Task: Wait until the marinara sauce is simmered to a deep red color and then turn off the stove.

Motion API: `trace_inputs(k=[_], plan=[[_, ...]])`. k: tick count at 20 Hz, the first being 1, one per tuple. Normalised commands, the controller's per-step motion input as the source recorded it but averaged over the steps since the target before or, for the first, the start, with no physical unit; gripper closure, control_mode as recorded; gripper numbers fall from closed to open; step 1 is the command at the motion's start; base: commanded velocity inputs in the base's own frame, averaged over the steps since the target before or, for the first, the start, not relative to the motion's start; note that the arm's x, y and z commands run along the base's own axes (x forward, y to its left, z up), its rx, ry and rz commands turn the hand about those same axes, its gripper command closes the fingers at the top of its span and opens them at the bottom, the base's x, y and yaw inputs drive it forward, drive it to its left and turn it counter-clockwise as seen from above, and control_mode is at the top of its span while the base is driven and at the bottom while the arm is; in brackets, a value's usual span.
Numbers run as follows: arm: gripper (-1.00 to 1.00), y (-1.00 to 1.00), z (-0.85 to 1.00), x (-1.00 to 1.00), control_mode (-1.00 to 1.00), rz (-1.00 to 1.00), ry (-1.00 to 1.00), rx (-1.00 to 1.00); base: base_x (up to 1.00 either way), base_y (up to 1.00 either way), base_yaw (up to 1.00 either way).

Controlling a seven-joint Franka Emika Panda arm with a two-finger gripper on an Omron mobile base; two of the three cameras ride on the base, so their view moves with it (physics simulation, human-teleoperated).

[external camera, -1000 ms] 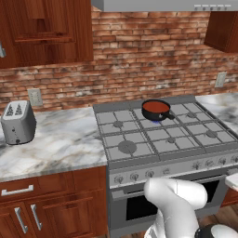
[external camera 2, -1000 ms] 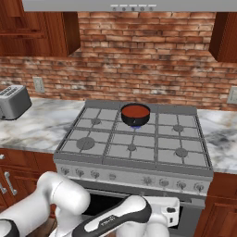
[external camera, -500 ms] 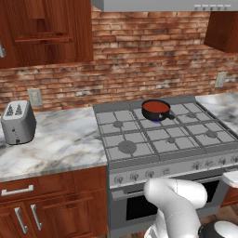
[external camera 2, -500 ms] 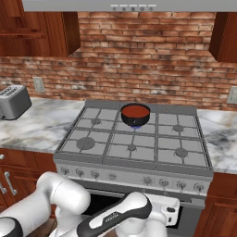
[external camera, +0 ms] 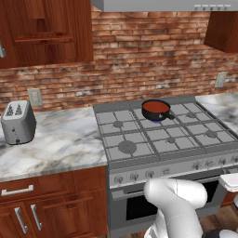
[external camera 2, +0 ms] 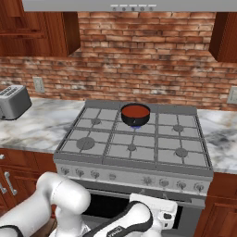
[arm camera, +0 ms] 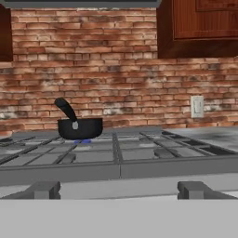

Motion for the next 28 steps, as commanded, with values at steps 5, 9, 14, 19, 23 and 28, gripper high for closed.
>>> trace_inputs(k=[5,9,14,19,23,28], plan=[[-1.00,0.00,-0.06,0.06,-1.00,0.00,-0.15,0.00,0.00,0.00,0.00],[-1.00,0.00,0.00,0.01,-1.00,0.00,-0.03,0.00,0.00,0.00,0.00],[-1.00,-0.05,0.00,0.00,-1.00,0.00,0.00,0.00,0.00,0.00,0.00],[-1.00,-0.01,0.00,0.00,-1.00,0.00,0.00,0.00,0.00,0.00,0.00],[-1.00,0.00,0.00,0.00,-1.00,0.00,0.01,0.00,0.00,0.00,0.00],[-1.00,0.00,0.00,0.06,-1.00,0.00,0.02,0.00,0.00,0.00,0.00]])
